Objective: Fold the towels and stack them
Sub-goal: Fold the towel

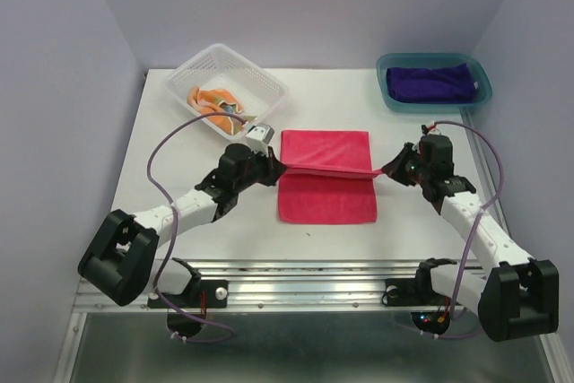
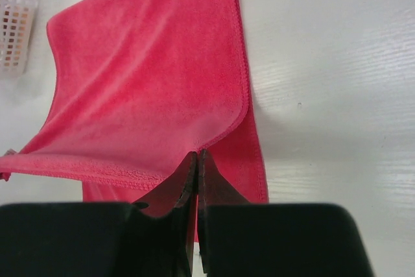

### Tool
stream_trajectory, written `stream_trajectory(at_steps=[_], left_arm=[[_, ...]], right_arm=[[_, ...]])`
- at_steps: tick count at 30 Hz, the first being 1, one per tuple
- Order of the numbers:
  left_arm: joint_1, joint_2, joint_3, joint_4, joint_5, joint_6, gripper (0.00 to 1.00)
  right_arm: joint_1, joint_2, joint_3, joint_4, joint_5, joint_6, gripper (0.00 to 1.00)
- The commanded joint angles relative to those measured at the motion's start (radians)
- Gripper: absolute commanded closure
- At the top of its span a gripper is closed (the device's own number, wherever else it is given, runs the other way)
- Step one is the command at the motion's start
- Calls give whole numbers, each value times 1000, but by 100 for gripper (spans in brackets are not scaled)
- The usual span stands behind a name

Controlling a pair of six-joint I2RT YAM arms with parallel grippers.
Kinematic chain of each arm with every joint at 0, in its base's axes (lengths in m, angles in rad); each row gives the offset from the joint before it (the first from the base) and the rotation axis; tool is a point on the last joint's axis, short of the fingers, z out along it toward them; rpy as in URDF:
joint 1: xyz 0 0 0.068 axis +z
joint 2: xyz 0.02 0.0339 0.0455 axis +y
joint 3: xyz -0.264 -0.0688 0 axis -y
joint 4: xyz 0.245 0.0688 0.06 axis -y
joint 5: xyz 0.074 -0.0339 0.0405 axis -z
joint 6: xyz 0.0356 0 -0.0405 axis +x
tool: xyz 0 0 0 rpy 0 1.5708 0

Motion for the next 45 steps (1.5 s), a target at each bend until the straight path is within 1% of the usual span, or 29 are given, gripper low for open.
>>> stream_trajectory(at_steps=[1, 4, 8, 14, 19, 24, 32, 36, 45], left_arm=[[-25, 5, -41, 97, 7, -49, 100], [-44, 17, -67, 99, -13, -68, 100], [-56, 55, -87, 105, 0, -84, 100], [-91, 86, -105, 107, -20, -118, 100], [-94, 59, -127, 104, -19, -137, 100], [-96, 14, -117, 51, -48, -149, 100], [-100, -44, -140, 22, -51, -186, 100], [-102, -38, -150, 22, -75, -187, 100], [-125, 20, -168, 34, -65, -203, 100]], right_arm=[[2, -16, -37, 12, -20, 23, 99], [5, -5, -63, 3, -13, 31, 99], [4, 8, -89, -22, 12, 34, 99], [5, 27, -155, 23, -54, 50, 99], [11, 21, -172, 14, -60, 46, 99], [11, -4, -143, -14, -45, 40, 99], [13, -94, -124, -68, -42, 36, 99], [13, -82, -146, -56, -60, 31, 99], [14, -21, -206, -8, -108, 28, 99]])
